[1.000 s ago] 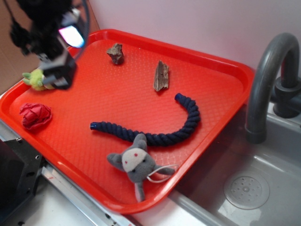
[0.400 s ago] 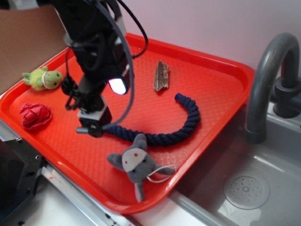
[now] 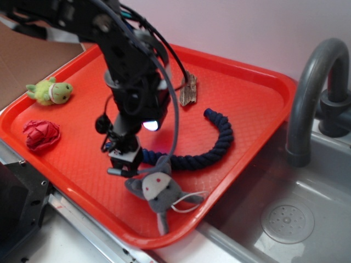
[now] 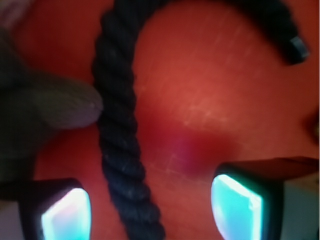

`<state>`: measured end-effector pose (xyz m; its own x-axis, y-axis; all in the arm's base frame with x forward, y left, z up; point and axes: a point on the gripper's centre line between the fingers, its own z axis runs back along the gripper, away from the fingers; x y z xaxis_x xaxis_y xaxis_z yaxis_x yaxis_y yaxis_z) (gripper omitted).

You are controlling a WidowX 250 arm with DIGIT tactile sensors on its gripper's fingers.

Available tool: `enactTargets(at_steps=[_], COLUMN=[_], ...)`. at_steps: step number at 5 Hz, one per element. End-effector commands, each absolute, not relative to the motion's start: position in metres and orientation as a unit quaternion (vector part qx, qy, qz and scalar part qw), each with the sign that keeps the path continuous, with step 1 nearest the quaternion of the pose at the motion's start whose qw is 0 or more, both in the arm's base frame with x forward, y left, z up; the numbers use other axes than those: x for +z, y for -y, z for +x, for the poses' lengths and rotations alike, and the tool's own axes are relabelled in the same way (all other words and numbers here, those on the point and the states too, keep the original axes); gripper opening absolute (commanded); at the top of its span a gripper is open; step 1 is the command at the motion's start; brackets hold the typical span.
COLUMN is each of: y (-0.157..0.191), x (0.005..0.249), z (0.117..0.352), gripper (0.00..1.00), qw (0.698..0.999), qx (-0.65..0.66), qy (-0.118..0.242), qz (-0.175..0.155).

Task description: Grab the blue rope.

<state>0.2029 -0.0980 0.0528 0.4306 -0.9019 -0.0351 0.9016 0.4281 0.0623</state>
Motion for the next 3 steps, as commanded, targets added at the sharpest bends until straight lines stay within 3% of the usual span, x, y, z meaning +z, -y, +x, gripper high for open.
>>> enactTargets(at_steps=[1,2,3], y=[0.1093,0.1127,0.1142], x=[0.0408,0.0394,0.0398], z=[0.1933,0.1847,0.1846], gripper=[1.0,0.0,0.0], qw=[0.824,0.814,0.813], qx=[-0.565,-0.578,-0.578], qy=[0.007,0.016,0.018], qz=[0.037,0.055,0.066])
